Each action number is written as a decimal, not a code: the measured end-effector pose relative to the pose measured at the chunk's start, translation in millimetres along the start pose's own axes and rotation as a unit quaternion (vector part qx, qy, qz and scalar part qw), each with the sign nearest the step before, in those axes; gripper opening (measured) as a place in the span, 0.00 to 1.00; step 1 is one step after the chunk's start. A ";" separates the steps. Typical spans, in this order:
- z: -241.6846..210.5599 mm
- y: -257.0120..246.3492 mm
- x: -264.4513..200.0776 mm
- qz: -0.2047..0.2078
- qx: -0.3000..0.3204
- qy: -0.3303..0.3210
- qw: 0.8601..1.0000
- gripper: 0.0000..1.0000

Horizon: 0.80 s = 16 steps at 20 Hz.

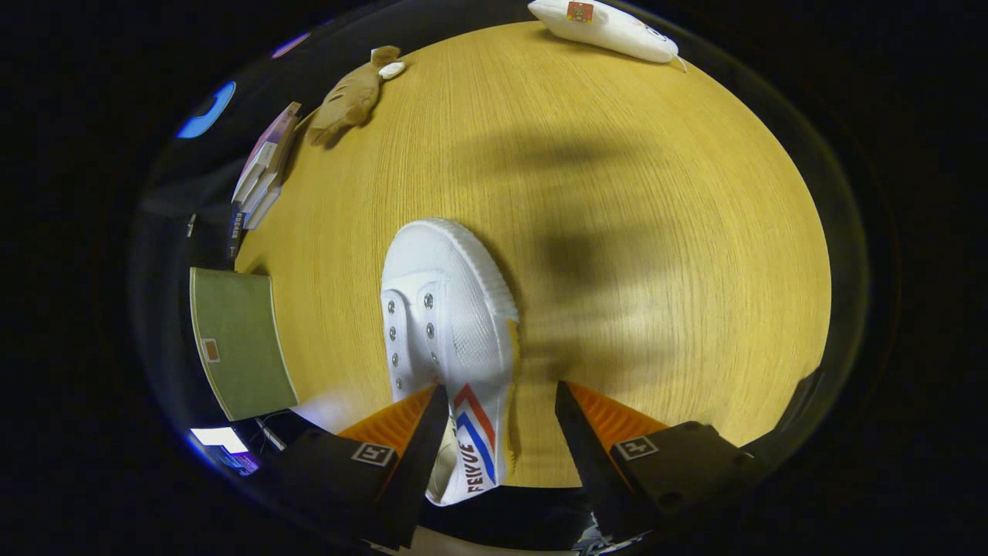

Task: Open the storage box then place both shoes into the box .Put the left shoe in first, then the right shoe, with the right side of both shoes facing outward in a uniform manner.

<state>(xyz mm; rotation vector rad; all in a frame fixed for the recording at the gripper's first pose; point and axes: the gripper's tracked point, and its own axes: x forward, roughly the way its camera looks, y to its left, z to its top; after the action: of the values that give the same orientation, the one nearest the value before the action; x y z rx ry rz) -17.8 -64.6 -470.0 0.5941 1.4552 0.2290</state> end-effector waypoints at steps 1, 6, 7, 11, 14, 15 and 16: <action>-0.1 -0.8 4.1 -0.015 -0.009 -0.005 1.000 0.83; 1.6 5.0 -2.1 -0.035 -0.059 0.016 0.997 0.29; 5.3 1.4 -3.1 -0.029 -0.048 0.014 0.998 0.23; 0.7 10.8 -9.5 0.038 0.036 0.014 0.999 0.13; 1.6 15.1 -14.3 0.084 0.074 0.012 0.994 0.13; 2.3 18.0 -12.4 0.096 0.079 0.007 0.992 0.13; -0.1 19.8 -9.1 0.109 0.081 0.002 0.991 0.13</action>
<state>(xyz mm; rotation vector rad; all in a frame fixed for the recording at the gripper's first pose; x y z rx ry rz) -14.9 -52.4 -452.1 0.8877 1.4220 0.2840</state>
